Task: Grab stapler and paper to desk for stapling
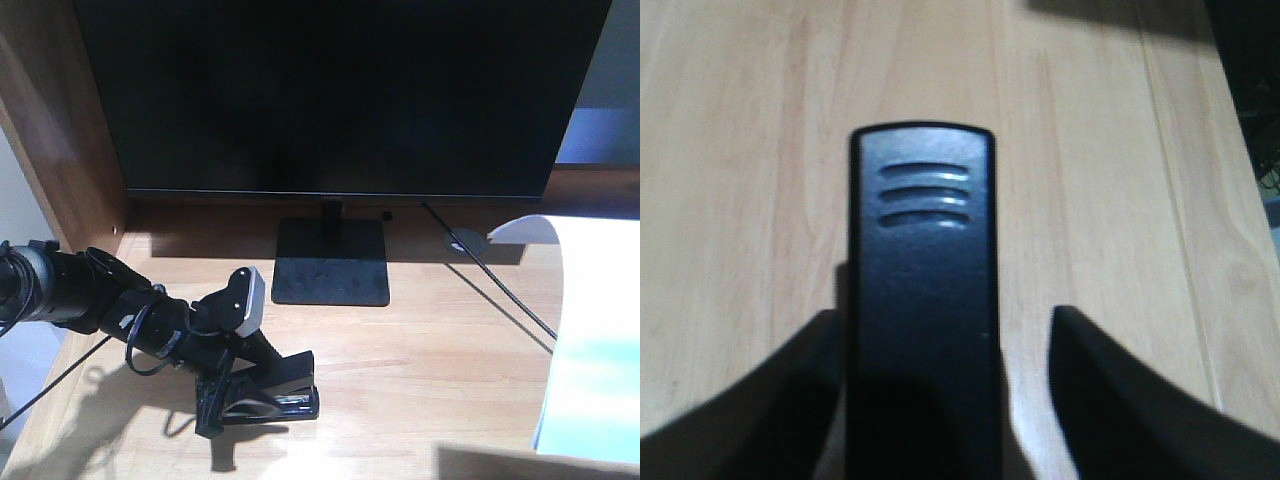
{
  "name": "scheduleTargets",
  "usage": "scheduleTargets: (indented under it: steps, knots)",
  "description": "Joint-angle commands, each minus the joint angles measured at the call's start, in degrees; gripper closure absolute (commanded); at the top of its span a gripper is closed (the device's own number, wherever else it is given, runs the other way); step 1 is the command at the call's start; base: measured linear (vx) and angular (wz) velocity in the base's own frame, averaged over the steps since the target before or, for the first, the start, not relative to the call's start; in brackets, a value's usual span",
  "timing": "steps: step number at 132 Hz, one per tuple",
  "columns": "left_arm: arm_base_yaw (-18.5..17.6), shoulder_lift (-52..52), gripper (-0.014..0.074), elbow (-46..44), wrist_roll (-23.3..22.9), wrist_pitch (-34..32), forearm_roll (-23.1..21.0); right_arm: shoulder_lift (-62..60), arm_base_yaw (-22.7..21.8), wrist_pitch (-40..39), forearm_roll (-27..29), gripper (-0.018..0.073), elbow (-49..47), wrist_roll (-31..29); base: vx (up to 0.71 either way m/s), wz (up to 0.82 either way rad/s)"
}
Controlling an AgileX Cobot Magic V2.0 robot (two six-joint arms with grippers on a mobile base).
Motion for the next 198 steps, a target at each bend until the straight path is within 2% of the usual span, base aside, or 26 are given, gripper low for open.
scheduleTargets:
  steps: [1,16,24,41,59,85,129,180,198]
  knots:
    - [-0.21,-2.88,0.0035,-1.36,-2.08,2.68,-1.93,0.67,-0.37,-1.92,-0.25,0.0561,-1.43,-0.19,0.0,0.0]
    - [-0.21,-2.93,-0.0062,-1.36,-7.68,1.58,-2.04,0.67,-0.37,-1.92,-0.25,0.0561,-1.43,-0.19,0.0,0.0]
    - [-0.21,-2.93,-0.009,-1.36,-9.08,1.34,-2.04,0.67,-0.37,-1.92,-0.25,0.0561,-1.43,-0.19,0.0,0.0]
    - [-0.21,-4.13,-0.0098,-1.36,-9.82,1.36,-1.64,0.67,-0.37,-1.92,-0.25,0.0561,-1.43,-0.19,0.0,0.0]
    - [-0.21,-6.81,-0.007,-1.36,-9.82,0.76,-1.58,0.67,-0.37,-1.92,-0.25,0.0561,-1.43,-0.19,0.0,0.0]
    - [-0.21,-11.1,0.0036,-1.36,-9.82,0.44,-1.56,0.67,-0.37,-1.92,-0.25,0.0561,-1.43,-0.19,0.0,0.0]
    - [-0.21,-15.98,0.0286,-1.36,-9.82,0.87,-1.69,0.67,-0.37,-2.06,-0.25,0.0561,-1.43,-0.19,0.0,0.0]
    - [-0.21,-16.11,0.0594,-1.36,-9.82,7.52,-1.69,0.67,-0.37,-2.06,-0.25,0.0561,-1.43,-0.19,0.0,0.0]
    - [-0.21,-16.11,0.0604,-1.36,-9.82,7.62,-1.69,0.67,-0.37,-2.06,-0.25,0.0561,-1.43,-0.19,0.0,0.0]
